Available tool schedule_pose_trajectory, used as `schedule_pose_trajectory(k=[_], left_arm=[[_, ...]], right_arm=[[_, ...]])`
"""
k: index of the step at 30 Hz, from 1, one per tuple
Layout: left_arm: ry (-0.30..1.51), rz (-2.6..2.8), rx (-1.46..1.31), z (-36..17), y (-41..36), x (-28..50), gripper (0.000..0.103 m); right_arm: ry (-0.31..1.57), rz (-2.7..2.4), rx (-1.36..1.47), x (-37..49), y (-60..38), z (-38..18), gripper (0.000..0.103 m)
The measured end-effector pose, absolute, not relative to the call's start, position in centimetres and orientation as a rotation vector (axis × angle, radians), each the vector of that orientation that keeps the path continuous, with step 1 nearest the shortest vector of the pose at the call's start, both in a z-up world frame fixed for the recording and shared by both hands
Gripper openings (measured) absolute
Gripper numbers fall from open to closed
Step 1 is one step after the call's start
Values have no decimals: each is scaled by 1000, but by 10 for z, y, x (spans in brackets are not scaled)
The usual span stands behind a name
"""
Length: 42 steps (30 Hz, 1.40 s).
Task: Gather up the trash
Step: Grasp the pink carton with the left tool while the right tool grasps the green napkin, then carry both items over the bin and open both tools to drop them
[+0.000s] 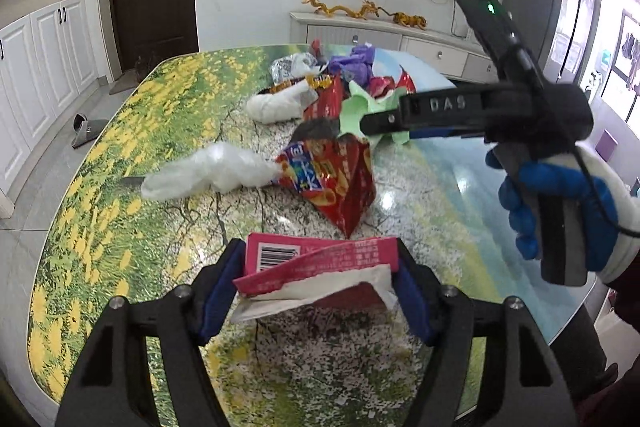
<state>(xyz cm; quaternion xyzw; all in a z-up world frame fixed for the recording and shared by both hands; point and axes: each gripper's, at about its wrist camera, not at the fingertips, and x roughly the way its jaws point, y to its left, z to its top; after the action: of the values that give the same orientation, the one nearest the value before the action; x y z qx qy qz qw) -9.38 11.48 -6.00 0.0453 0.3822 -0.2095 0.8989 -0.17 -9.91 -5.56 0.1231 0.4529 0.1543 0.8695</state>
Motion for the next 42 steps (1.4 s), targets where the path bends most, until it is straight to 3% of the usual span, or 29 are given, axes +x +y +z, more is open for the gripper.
schedule_pose_trajectory(k=[10, 11, 12, 33, 42], left_arm=[[789, -400, 80, -52, 117, -100, 69], [789, -399, 79, -51, 117, -101, 69], [789, -398, 77, -50, 117, -101, 69], [753, -414, 75, -22, 99, -105, 69], [726, -530, 91, -2, 58, -95, 69]], right_arm=[[926, 334, 305, -11, -118, -57, 35], [923, 336, 306, -12, -119, -57, 19], [922, 338, 307, -14, -121, -58, 16], [831, 379, 411, -58, -163, -35, 13], [768, 256, 435, -82, -207, -26, 13]])
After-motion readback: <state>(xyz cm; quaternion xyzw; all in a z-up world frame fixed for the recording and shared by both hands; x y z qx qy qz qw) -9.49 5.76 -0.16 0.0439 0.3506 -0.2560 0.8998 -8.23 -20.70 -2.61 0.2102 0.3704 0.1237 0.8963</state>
